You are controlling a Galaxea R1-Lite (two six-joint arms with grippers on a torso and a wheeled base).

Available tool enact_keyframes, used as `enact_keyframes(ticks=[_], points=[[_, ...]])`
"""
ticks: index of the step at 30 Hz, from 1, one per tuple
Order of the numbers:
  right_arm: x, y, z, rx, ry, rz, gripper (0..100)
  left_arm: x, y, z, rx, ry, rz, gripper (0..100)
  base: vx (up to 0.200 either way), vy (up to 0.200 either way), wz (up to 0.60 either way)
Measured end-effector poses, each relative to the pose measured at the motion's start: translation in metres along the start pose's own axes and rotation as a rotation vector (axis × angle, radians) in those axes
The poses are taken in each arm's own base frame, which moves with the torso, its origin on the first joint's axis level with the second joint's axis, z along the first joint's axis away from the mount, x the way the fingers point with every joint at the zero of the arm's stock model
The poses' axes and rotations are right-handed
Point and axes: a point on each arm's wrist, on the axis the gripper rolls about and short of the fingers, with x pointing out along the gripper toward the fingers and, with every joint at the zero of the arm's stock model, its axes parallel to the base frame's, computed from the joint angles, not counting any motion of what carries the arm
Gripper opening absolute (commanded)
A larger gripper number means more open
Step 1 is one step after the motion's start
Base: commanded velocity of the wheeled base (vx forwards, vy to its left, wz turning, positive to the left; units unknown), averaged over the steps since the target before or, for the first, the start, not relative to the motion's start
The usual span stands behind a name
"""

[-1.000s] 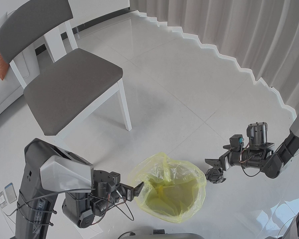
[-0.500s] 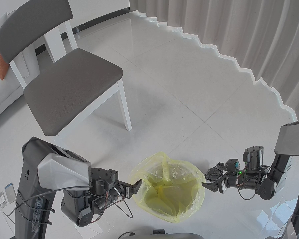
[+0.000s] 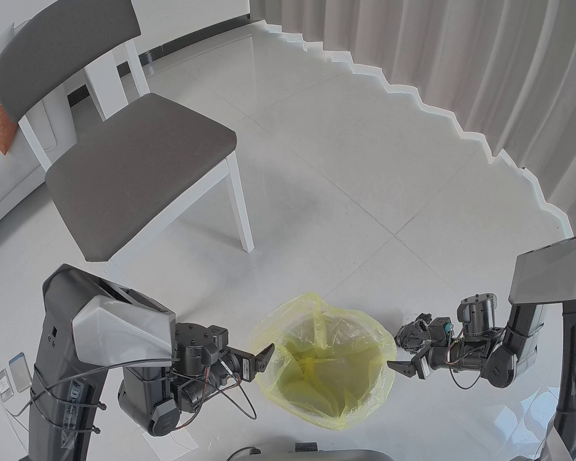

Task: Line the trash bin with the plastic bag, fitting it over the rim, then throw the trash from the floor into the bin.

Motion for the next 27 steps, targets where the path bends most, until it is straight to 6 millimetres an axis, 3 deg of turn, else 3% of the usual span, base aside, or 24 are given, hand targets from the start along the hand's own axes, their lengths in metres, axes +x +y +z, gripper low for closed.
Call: enact_keyframes(ticks=[16, 27], points=[[0.022, -0.027, 0.001, 0.034, -0.007, -0.046, 100, 0.007, 0.007, -0.002, -0.008, -0.006, 0.020, 100, 0.000, 0.000, 0.00], [0.025, -0.029, 0.001, 0.034, -0.008, -0.049, 100, 0.024, 0.022, -0.014, -0.019, 0.003, 0.058, 100, 0.000, 0.000, 0.00]])
